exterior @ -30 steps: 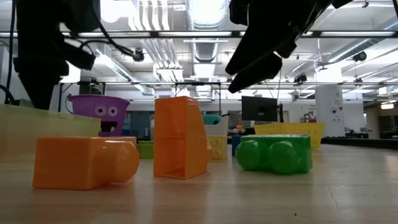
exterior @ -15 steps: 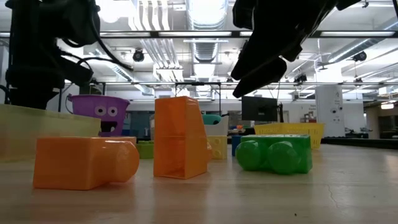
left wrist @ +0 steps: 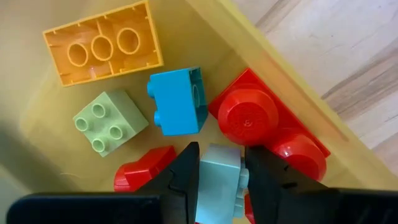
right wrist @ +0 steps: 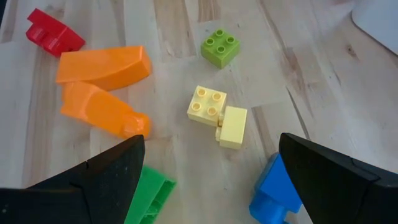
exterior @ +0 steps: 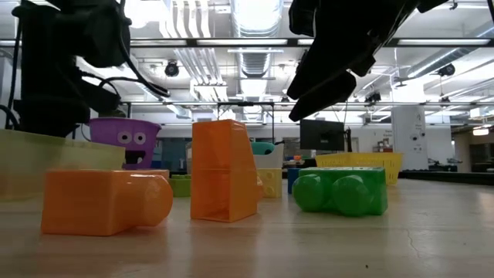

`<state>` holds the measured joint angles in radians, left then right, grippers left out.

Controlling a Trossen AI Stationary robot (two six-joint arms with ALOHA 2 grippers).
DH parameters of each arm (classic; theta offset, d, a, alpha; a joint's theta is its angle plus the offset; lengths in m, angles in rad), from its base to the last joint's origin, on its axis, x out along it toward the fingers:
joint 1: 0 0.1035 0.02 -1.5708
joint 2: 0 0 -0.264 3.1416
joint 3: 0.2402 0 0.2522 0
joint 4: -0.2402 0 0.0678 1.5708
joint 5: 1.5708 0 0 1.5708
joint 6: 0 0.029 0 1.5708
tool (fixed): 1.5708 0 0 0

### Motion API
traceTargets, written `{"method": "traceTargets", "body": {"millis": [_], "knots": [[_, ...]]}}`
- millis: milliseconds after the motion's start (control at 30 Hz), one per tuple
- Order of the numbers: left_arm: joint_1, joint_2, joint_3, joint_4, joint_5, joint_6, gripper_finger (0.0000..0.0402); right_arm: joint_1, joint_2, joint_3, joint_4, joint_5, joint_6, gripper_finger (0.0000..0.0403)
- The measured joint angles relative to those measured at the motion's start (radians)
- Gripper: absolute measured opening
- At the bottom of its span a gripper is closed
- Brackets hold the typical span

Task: Pick & Place Toys
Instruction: Put the light blue game piece into the light yellow bin

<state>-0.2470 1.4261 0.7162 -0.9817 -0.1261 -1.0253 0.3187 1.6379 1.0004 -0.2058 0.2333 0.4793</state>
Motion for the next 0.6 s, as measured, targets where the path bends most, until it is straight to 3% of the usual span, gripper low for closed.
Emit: {"method": "traceTargets", "body": {"millis": [367,600], "knots": [[0.0,0.0,0.0,0.01,-0.005,0.007,0.0091,0.0,0.0,0.0,-0.001,0.0,0.0,0.0369],[0.001,0.001,-0.001,0.017,0.0,0.007,0.0164,0.0,0.0,0.0,-0.025,0.0,0.0,0.0369]]}}
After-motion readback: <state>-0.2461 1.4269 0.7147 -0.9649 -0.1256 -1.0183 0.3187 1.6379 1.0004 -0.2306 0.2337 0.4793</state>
